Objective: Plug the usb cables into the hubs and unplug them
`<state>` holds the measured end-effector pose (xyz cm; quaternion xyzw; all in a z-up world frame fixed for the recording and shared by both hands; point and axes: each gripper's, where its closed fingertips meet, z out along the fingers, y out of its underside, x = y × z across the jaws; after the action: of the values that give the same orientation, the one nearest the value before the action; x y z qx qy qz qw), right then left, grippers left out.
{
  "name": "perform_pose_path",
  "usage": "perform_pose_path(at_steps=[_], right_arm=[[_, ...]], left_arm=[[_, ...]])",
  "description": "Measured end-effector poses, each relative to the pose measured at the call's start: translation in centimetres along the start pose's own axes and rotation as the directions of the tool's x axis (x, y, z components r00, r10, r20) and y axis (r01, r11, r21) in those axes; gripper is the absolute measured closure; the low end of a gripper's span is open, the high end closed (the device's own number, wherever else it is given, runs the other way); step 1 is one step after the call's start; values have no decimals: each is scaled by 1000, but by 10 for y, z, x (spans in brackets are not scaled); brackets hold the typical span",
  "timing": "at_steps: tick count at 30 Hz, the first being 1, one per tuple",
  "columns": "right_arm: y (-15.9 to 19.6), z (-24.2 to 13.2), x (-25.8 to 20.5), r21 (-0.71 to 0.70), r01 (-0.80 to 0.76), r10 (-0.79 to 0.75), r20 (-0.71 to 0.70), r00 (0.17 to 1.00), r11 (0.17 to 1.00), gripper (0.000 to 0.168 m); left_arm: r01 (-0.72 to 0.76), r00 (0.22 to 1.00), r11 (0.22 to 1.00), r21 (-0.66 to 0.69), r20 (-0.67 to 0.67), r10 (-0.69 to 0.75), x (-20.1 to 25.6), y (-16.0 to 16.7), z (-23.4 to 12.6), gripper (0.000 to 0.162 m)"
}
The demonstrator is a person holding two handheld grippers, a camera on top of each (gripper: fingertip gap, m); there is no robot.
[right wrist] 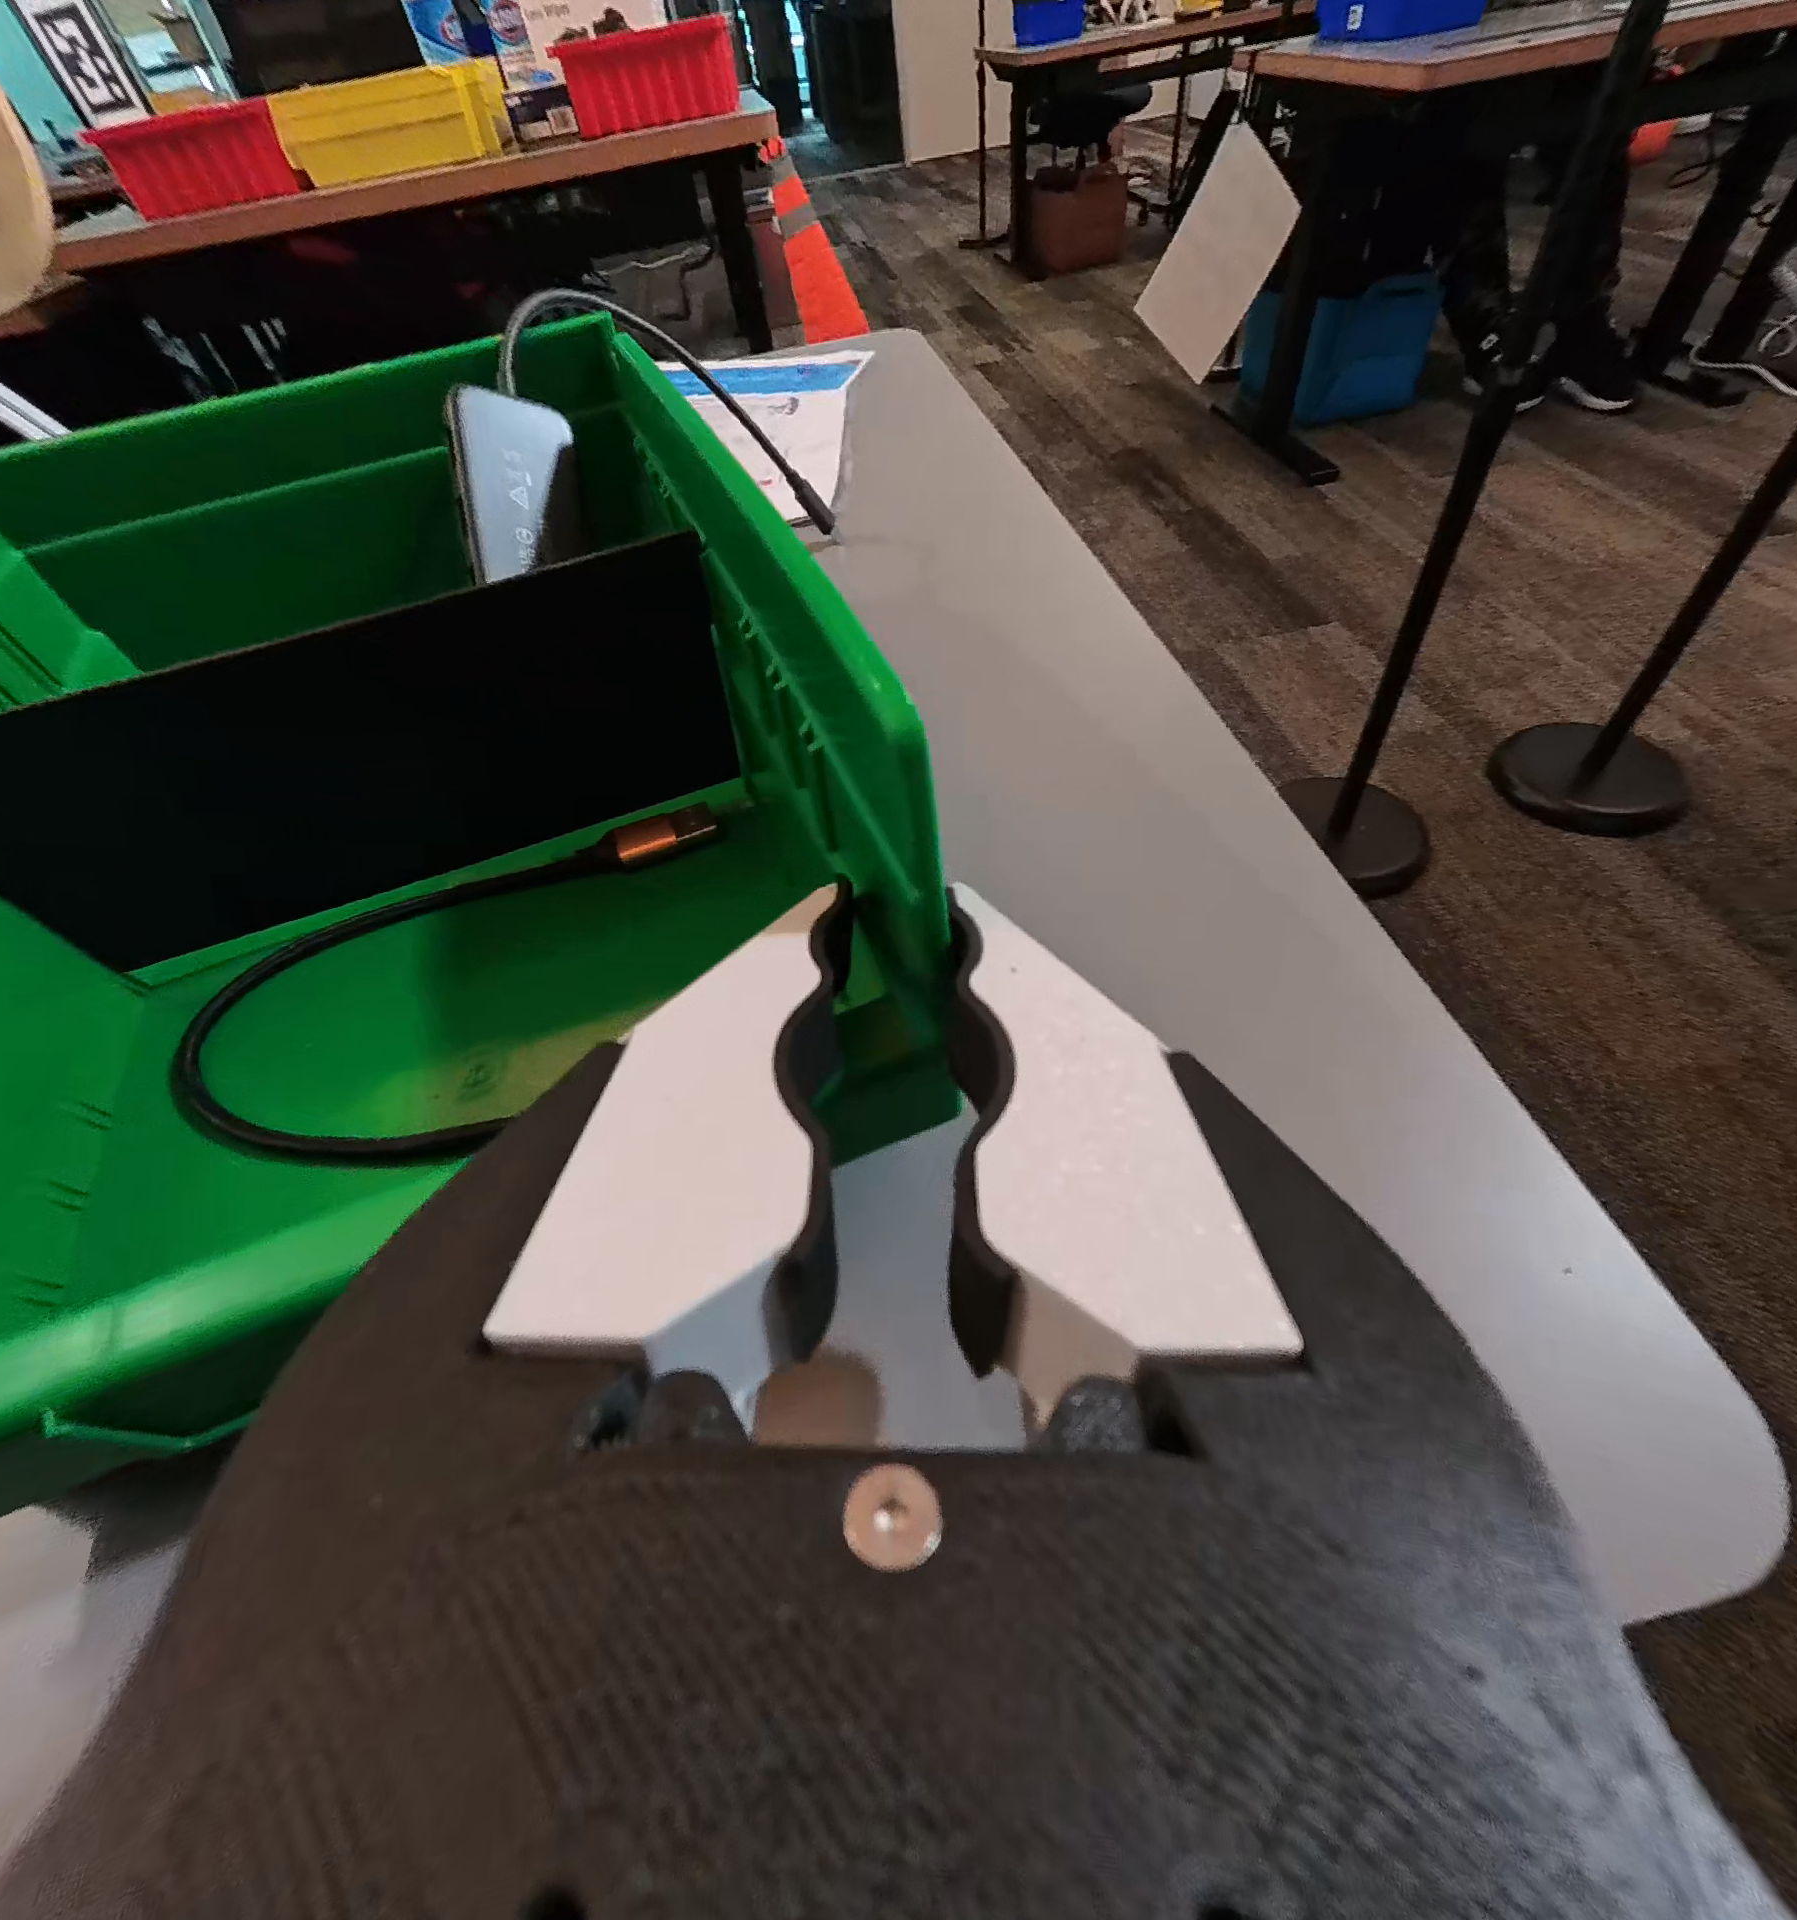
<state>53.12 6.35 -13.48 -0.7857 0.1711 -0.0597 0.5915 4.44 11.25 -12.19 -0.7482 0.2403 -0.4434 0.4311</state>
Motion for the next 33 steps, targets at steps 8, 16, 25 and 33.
perform_pose_path(at_steps=[8,16,25,33], right_arm=[[-2,-1,17,24,-28,29,-43,999,999,153],[-2,-1,20,45,-30,31,-22,999,999,154],[-2,0,19,42,-59,58,17,998,997,155],[-21,-21,18,49,-76,75,16,997,996,154]], left_arm=[[10,1000,1000,-2,4,-10,-2,1,-1,113],[12,1000,1000,-11,0,-12,-1,3,0,113],[10,1000,1000,-19,-3,-10,0,4,1,113],[16,1000,1000,-1,15,-16,-5,0,-2,113]])
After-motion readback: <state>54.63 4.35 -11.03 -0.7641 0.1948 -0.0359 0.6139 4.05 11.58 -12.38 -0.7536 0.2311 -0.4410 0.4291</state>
